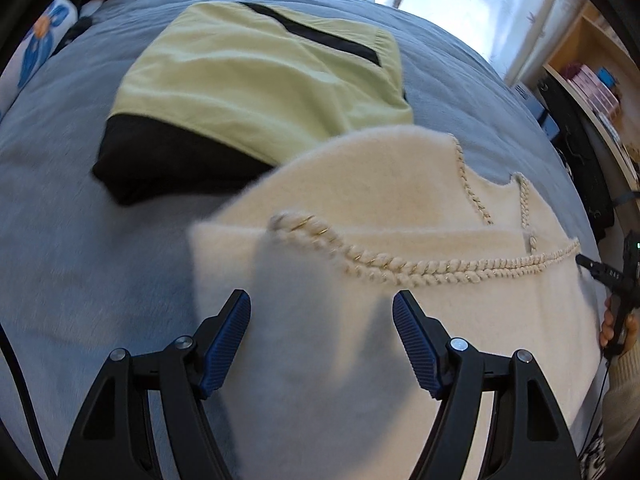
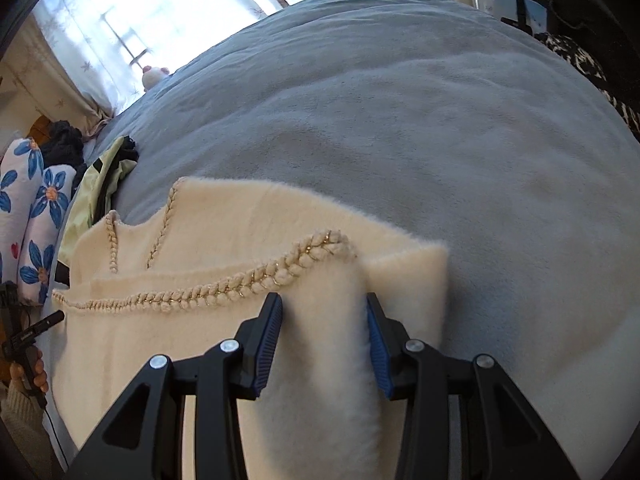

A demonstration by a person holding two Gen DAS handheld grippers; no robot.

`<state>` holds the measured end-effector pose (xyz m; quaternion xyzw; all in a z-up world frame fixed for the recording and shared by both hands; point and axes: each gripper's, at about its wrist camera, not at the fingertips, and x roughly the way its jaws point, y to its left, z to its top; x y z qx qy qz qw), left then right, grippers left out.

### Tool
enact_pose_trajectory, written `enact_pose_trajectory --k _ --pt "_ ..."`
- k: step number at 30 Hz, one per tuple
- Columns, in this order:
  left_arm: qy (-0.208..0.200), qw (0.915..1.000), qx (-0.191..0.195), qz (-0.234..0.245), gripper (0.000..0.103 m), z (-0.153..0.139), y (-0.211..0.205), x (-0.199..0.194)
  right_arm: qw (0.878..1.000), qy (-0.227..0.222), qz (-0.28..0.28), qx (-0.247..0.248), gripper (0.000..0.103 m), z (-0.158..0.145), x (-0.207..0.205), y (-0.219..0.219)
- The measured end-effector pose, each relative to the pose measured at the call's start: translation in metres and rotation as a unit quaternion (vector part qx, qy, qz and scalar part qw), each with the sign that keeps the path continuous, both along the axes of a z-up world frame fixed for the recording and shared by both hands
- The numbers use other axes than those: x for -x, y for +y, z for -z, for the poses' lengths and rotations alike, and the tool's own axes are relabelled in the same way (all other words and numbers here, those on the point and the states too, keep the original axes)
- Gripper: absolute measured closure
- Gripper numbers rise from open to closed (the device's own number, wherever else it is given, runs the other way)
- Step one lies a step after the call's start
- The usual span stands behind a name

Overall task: Fold large clothes
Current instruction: 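Lift the hem with both tools and fold it up toward the collar, then lower the hem onto the collar and open both tools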

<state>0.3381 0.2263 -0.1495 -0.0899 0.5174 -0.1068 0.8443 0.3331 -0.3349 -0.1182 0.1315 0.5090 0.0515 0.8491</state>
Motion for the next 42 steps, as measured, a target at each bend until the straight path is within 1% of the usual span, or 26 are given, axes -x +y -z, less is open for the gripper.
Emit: enact_pose_trajectory --k 1,3,4,5,6,7,8,9,10,12,16,17,19,20,22,24,27,29,30,32,33,34,36,38,40,42 --pt "-0.003 0.9999 -0.012 0.010 0.031 0.001 -0.006 -0.002 1.000 0.000 -0.004 0.007 0.062 0.001 -0.002 0.003" --pt "-0.014 0.9985 -0.046 0.026 0.038 0.004 -0.020 -0.004 1.000 -0.007 -0.012 0.023 0.062 0.001 -0.004 0.008" --pt "-0.023 0.9971 -0.066 0.032 0.044 0.004 -0.026 -0.004 0.999 -0.011 -0.014 0.030 0.062 0.001 -0.004 0.011" --pt "-0.030 0.9960 -0.076 0.035 0.052 0.003 -0.031 -0.004 0.999 -0.016 -0.015 0.036 0.062 0.001 -0.004 0.014" --pt "-0.037 0.9948 -0.088 0.037 0.057 0.002 -0.035 -0.003 0.998 -0.023 -0.015 0.051 0.064 0.001 -0.003 0.017" --pt "-0.041 0.9936 -0.099 0.035 0.066 0.001 -0.037 -0.002 0.997 -0.029 -0.015 0.063 0.072 0.000 -0.001 0.021" --pt "-0.046 0.9921 -0.113 0.031 0.081 -0.001 -0.039 0.000 0.996 -0.036 -0.017 0.079 0.079 -0.002 0.001 0.025" --pt "-0.051 0.9902 -0.127 0.026 0.088 -0.003 -0.039 0.002 0.994 -0.040 -0.017 0.095 0.091 -0.004 0.003 0.029" --pt "-0.055 0.9889 -0.137 0.020 0.094 -0.007 -0.038 0.004 0.993 -0.048 -0.017 0.110 0.094 -0.007 0.006 0.033" --pt "-0.068 0.9888 -0.133 0.010 0.095 -0.018 -0.033 0.009 0.990 -0.075 -0.010 0.123 0.095 -0.020 0.015 0.036" --pt "-0.103 0.9882 -0.113 -0.009 0.095 -0.053 -0.020 0.021 0.987 -0.123 0.018 0.100 0.095 -0.056 0.030 0.026" --pt "-0.114 0.9869 -0.114 -0.013 0.096 -0.063 -0.020 0.023 0.986 -0.136 0.025 0.093 0.095 -0.066 0.033 0.023" --pt "-0.128 0.9857 -0.108 -0.019 0.096 -0.077 -0.020 0.023 0.983 -0.155 0.034 0.093 0.095 -0.082 0.035 0.022" --pt "-0.138 0.9848 -0.101 -0.029 0.096 -0.088 -0.019 0.021 0.981 -0.166 0.038 0.097 0.095 -0.090 0.035 0.022" --pt "-0.152 0.9833 -0.089 -0.044 0.096 -0.098 -0.015 0.014 0.976 -0.185 0.048 0.107 0.095 -0.100 0.030 0.024" --pt "-0.162 0.9817 -0.078 -0.063 0.096 -0.102 -0.011 0.001 0.974 -0.190 0.061 0.105 0.095 -0.104 0.018 0.024" --pt "-0.161 0.9808 -0.072 -0.084 0.096 -0.093 -0.012 -0.021 0.974 -0.186 0.071 0.109 0.095 -0.097 -0.010 0.026" --pt "-0.157 0.9799 -0.077 -0.095 0.096 -0.076 -0.012 -0.036 0.974 -0.174 0.074 0.127 0.095 -0.083 -0.025 0.030" --pt "-0.152 0.9803 -0.081 -0.097 0.096 -0.065 -0.013 -0.042 0.974 -0.156 0.075 0.143 0.095 -0.067 -0.038 0.031" --pt "-0.124 0.9825 -0.092 -0.104 0.096 -0.032 -0.014 -0.056 0.976 -0.126 0.073 0.165 0.095 -0.038 -0.050 0.031" --pt "-0.112 0.9836 -0.094 -0.105 0.096 -0.016 -0.014 -0.061 0.977 -0.100 0.073 0.172 0.095 -0.018 -0.056 0.030" --pt "-0.112 0.9838 -0.094 -0.103 0.095 -0.005 -0.014 -0.061 0.979 -0.077 0.076 0.174 0.095 0.000 -0.059 0.027" --pt "-0.121 0.9832 -0.088 -0.104 0.094 0.005 -0.014 -0.060 0.981 -0.068 0.094 0.155 0.093 0.016 -0.057 0.018" --pt "-0.123 0.9842 -0.068 -0.108 0.089 0.008 -0.008 -0.060 0.985 -0.063 0.102 0.128 0.088 0.015 -0.057 0.008" --pt "-0.118 0.9859 -0.047 -0.109 0.087 0.007 -0.001 -0.061 0.986 -0.053 0.117 0.109 0.074 0.013 -0.056 -0.002" --pt "-0.116 0.9854 -0.045 -0.116 0.075 0.001 0.002 -0.060 0.986 -0.054 0.130 0.090 0.070 0.005 -0.050 -0.008"
